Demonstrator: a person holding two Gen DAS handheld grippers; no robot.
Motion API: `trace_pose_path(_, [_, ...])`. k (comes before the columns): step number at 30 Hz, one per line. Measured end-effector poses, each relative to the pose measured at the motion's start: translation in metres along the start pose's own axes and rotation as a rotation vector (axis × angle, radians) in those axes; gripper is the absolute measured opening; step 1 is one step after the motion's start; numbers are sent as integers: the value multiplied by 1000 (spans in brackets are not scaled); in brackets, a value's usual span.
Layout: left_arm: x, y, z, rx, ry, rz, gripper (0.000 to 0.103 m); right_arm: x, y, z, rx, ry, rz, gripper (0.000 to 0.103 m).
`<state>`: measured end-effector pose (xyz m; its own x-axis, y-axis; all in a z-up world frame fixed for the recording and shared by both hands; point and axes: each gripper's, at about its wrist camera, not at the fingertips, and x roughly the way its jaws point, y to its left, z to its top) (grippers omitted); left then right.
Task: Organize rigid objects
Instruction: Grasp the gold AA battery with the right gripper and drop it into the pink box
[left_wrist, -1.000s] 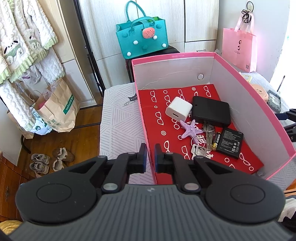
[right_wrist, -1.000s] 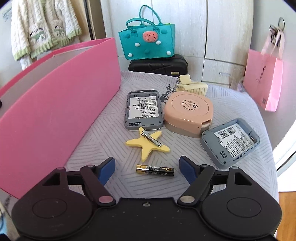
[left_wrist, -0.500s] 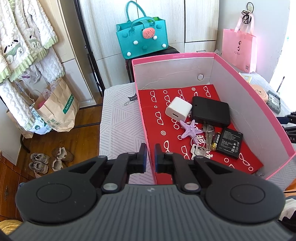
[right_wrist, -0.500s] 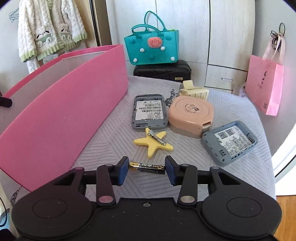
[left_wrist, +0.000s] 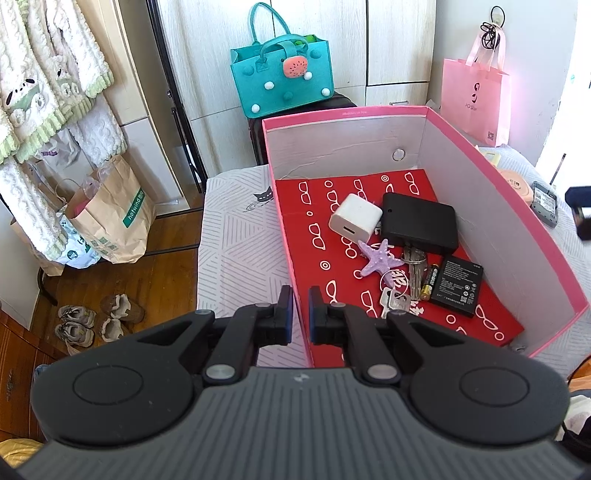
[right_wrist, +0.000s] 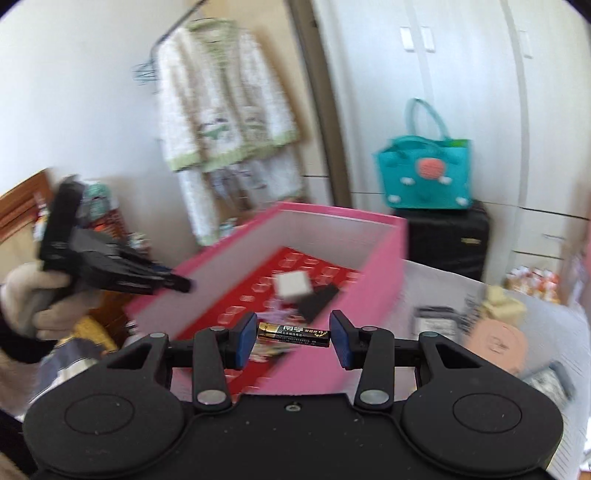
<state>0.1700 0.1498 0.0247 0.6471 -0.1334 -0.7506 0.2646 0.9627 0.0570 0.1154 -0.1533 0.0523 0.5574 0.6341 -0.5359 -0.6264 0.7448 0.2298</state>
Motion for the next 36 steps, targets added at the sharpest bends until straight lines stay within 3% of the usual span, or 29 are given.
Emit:
trace_pose_path(5, [-1, 7, 4, -9, 21, -33, 6, 38, 22, 15, -60, 117, 99, 48])
trace_pose_path(8, [-1, 11, 5, -12, 26, -49, 6, 58, 24, 17, -22, 180, 165, 48])
trace_pose_path(15, [-2, 10, 4, -18, 16, -60, 6, 80, 20, 11, 15, 240, 123, 49])
trace_pose_path(21, [-3, 10, 3, -22, 10, -57, 6, 59, 5, 19, 81, 171, 144, 56])
trace_pose_path(26, [-3, 12, 2, -29, -1, -62, 6, 21, -14, 18, 99, 52, 73, 58])
trace_pose_path(28, [-3, 11, 2, -27, -4, -59, 6, 7, -25, 14, 123, 11, 7, 64])
trace_pose_path(36, [-2, 7, 1, -28, -18, -46, 6, -11, -76, -23, 201, -10, -191, 65])
